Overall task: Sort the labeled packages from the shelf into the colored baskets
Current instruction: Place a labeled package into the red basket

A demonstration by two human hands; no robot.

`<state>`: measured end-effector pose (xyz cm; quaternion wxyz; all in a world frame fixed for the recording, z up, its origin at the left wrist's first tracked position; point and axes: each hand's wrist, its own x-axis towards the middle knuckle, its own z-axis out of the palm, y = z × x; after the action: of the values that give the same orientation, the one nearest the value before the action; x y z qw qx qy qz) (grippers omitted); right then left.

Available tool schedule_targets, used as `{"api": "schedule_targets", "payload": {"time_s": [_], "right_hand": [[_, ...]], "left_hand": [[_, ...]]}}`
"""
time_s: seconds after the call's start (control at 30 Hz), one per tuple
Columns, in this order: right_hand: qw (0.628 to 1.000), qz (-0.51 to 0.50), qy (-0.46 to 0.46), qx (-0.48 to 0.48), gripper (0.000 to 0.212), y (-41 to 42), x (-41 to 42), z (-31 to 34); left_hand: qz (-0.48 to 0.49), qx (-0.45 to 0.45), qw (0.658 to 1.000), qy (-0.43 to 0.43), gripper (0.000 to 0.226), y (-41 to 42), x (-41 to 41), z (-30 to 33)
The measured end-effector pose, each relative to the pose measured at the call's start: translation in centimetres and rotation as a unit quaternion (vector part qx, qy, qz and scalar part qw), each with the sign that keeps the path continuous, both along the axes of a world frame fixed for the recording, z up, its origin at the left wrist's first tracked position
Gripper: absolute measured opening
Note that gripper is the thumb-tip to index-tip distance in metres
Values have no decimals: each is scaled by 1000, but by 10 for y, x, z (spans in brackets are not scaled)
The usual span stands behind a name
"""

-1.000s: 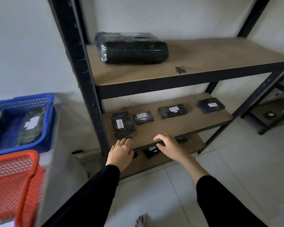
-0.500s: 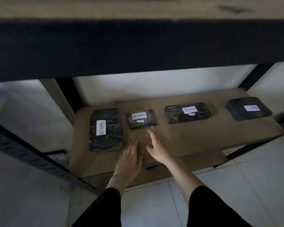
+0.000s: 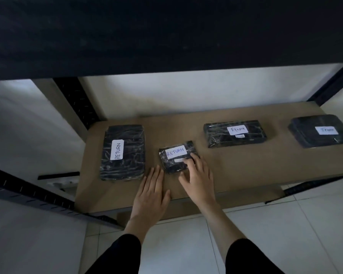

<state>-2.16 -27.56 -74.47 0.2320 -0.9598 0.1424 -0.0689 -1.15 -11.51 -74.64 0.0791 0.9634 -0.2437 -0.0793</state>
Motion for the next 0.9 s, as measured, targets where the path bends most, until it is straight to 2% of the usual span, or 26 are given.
{"api": "schedule_targets", "payload": {"time_s": [0.1,0.17,0.23,0.33,0.4,0.47,0.53,0.6,0.67,0.8,0.9], "right_hand": [[998,-42,-45,13,30,-2,-8,4],[994,-73,-46,63,35,-6,-10,7],[988,-107,-16,110,54,-10,-7,10],[972,-144,86,165,95,-19,1,19],[956,-152,122,218,105,-28,3,21],[939,-149,107,291,99,-34,0,25],[912,-146,87,373,82,-33,-10,40],[892,-127,78,426,71,-24,-22,63],[878,-102,71,463,71,-11,-31,84],[825,-14,63,562,83,27,-50,139],[788,54,60,610,73,64,-63,183]], "left_hand": [[5,3,1000,12,60,0,0,3],[-3,8,1000,15,60,-1,0,6],[-8,14,1000,26,60,-2,0,7],[8,1,999,41,66,-3,1,9],[11,-11,999,49,74,-4,0,13],[17,-32,995,92,66,-4,-1,17],[23,-57,989,133,64,2,-7,30],[24,-101,986,134,61,16,-18,46],[23,-133,983,126,53,31,-27,64],[45,-122,990,62,24,70,-46,131],[76,-121,990,-21,17,108,-60,187]]}}
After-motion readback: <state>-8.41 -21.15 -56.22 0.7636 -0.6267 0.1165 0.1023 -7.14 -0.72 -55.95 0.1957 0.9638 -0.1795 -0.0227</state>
